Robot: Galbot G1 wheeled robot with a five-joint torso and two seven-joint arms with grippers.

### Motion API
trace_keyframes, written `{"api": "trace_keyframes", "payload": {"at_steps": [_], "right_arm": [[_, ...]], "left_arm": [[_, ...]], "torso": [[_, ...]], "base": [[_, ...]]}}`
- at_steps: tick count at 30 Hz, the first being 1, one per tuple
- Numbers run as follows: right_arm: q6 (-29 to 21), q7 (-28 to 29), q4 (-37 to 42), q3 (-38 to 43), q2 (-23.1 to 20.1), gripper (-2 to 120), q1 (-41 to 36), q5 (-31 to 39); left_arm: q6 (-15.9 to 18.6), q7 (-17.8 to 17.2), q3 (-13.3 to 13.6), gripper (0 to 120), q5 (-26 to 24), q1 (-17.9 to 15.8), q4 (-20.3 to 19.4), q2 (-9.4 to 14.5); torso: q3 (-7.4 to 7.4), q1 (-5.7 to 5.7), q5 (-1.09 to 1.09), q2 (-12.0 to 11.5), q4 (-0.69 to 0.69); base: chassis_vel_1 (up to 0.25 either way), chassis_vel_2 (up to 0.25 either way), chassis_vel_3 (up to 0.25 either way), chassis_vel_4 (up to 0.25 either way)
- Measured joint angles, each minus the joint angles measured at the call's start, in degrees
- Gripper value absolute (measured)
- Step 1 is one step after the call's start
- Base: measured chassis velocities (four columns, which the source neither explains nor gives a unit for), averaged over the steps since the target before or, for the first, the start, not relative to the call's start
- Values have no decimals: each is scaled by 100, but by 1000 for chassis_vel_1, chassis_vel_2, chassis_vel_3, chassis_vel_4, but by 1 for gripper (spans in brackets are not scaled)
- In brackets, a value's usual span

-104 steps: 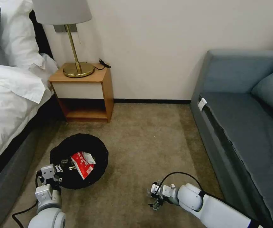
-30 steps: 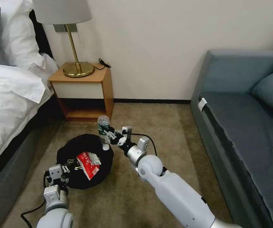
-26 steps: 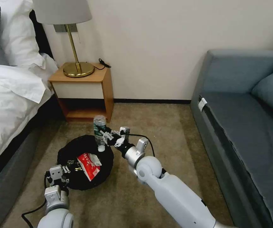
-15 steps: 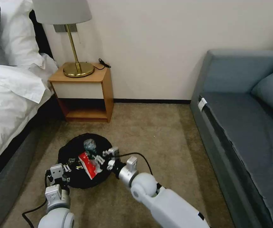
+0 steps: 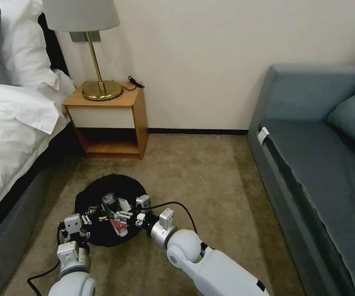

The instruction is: Pick up the trash bin, then pick up the garbage on the floor and place it into the trash bin.

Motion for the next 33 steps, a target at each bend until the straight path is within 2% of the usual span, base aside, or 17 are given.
{"api": "trace_keyframes", "payload": {"at_steps": [3,6,8,11,12,18,21,23,25,26,27,30,32,33], "right_arm": [[-2,76,1,65,25,98,4,-5],[-28,170,51,229,70,100,-13,6],[-318,191,273,540,80,100,-73,131],[-817,100,762,1104,-9,100,-200,353],[-817,100,762,1104,-9,100,-200,353],[-1112,36,1249,2078,-243,100,-401,435],[-1096,76,1311,2530,-355,100,-519,474],[-1085,87,1322,2616,-370,100,-546,485],[-1068,109,1368,2811,-394,100,-632,500],[-1065,117,1406,2943,-396,100,-706,501],[-1065,117,1406,2943,-396,100,-706,501],[-1059,135,1495,3178,-374,100,-888,453],[-1053,139,1566,3270,-348,100,-1013,396],[-1053,139,1566,3270,-348,100,-1013,396]], "left_arm": [[-4,2,3,1,-30,-10,13,1],[-5,1,1,1,-113,-18,34,0],[-4,-2,-49,1,-255,-44,41,-33],[135,-71,-141,1,-753,-104,-48,-157],[135,-71,-141,1,-753,-104,-48,-157],[477,-321,-212,1,-1689,-253,-163,-291],[800,-695,-300,1,-2310,-385,-225,-339],[864,-804,-330,1,-2443,-417,-225,-340],[1029,-1088,-398,1,-2866,-495,-202,-327],[1170,-1348,-445,1,-3239,-542,-182,-311],[1170,-1348,-445,1,-3239,-542,-182,-311],[1675,-2343,-589,1,-4185,-694,-217,-309],[1798,-2622,-625,1,-4459,-807,-190,-293],[1798,-2622,-625,1,-4459,-807,-190,-293]], "torso": [[0,0,0,0,0],[0,0,0,0,0],[0,0,1,0,1],[0,0,1,0,1],[0,0,1,0,1],[0,0,1,0,0],[0,0,2,0,-2],[0,0,2,0,-1],[0,0,2,0,0],[0,0,1,0,0],[0,0,1,0,0],[0,0,0,0,0],[0,0,0,0,1],[0,0,0,0,1]], "base": [[0,0,0,0],[0,0,0,0],[0,0,0,0],[0,0,0,0],[0,0,0,0],[0,0,0,0],[0,0,0,0],[0,0,0,0],[0,0,0,0],[0,0,0,0],[0,0,0,0],[0,0,0,0],[0,0,0,0],[0,0,0,0]]}}
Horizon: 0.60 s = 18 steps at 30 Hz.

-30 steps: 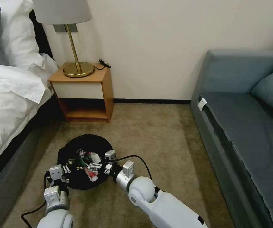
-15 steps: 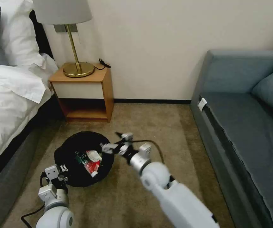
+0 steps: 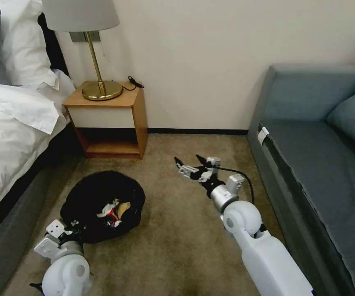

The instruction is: Pick up the trash bin, then pick up the garbage on the floor and place it into the trash bin.

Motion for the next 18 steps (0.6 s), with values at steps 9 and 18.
{"api": "trace_keyframes", "payload": {"at_steps": [9,18], "right_arm": [[30,34,269,335,41,100,-412,-176],[34,258,519,523,-34,100,-727,-196]], "left_arm": [[122,135,82,14,-233,-249,203,258],[-95,1173,167,45,1213,-210,22,409]], "torso": [[0,0,2,0,-1],[0,0,1,0,-1]], "base": [[0,0,0,0],[0,0,0,0]]}}
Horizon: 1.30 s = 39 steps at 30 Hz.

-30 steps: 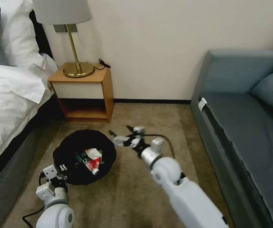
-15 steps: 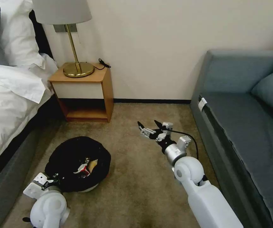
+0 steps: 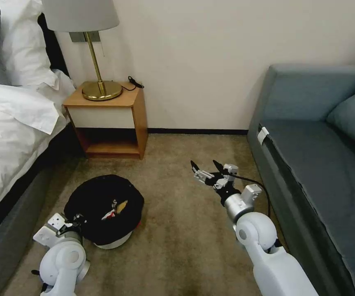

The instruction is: Pick up the trash bin, then pick up the garbage on the floor and place it into the trash bin.

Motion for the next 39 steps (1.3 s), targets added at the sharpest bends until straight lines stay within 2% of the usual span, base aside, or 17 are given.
{"api": "trace_keyframes", "payload": {"at_steps": [3,4,6,8,9,12,14,15,19,27,30,33,39], "right_arm": [[-1,217,39,112,-3,100,-76,-65],[-1,217,39,112,-3,100,-76,-65],[30,395,48,225,6,100,-157,-96],[21,612,93,366,37,100,-269,-107],[21,612,93,366,37,100,-269,-107],[-57,814,209,555,107,100,-446,-85],[-190,963,428,755,197,100,-697,-68],[-190,963,428,755,197,100,-697,-68],[-243,1037,829,975,339,100,-1130,-102],[-133,1097,1178,998,642,100,-1683,-504],[-76,1117,1266,971,998,100,-1905,-747],[-84,1110,1317,959,1154,100,-2015,-802],[-95,1099,1329,948,1200,100,-2041,-816]], "left_arm": [[-463,734,46,58,1197,125,-96,180],[-463,734,46,58,1197,125,-96,180],[-931,1239,102,67,2036,251,-175,329],[-1257,1593,173,77,2611,372,-270,416],[-1257,1593,173,77,2611,372,-270,416],[-1700,1961,283,87,3267,535,-377,408],[-2314,2417,386,97,4034,741,-455,319],[-2314,2417,386,97,4034,741,-455,319],[-2876,2747,609,100,4761,1048,-590,209],[-3031,2732,806,100,4990,1295,-801,122],[-3044,2662,795,100,4968,1432,-871,41],[-3052,2607,779,100,4947,1521,-882,2],[-3053,2578,769,100,4917,1542,-887,-9]], "torso": [[0,0,0,0,0],[0,0,0,0,0],[0,0,0,0,1],[0,0,0,0,0],[0,0,0,0,0],[0,0,0,0,0],[0,0,0,0,0],[0,0,0,0,0],[0,0,0,0,0],[0,0,-1,0,0],[0,0,-1,0,0],[0,0,-1,0,0],[0,0,-1,0,0]], "base": [[0,0,0,0],[0,0,0,0],[0,0,0,0],[0,0,0,0],[0,0,0,0],[0,0,0,0],[0,0,0,0],[0,0,0,0],[0,0,0,0],[0,0,0,0],[0,0,0,0],[0,0,0,0],[0,0,0,0]]}}
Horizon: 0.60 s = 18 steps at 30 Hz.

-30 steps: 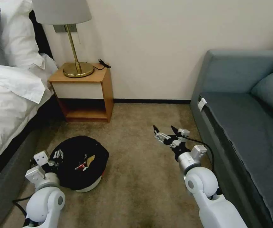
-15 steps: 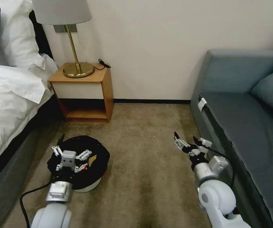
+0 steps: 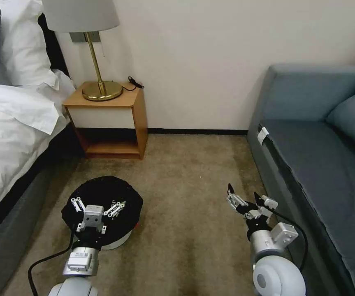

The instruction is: Pick up the trash bin, then pick up the garbage on the floor and place it into the trash bin.

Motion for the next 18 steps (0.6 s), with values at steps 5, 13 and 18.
{"api": "trace_keyframes", "payload": {"at_steps": [5,13,18], "right_arm": [[-2,-7,0,-5,-6,100,7,2],[-6,-12,-6,-8,-13,100,17,6],[-7,-14,-10,-11,-16,100,20,9]], "left_arm": [[4,-6,-3,100,-13,-5,0,-1],[15,-11,-6,100,-24,-10,3,0],[20,-14,-8,100,-29,-12,5,2]], "torso": [[0,0,0,0,0],[0,0,0,0,0],[1,0,0,0,0]], "base": [[0,0,0,0],[0,0,0,0],[0,0,0,0]]}}
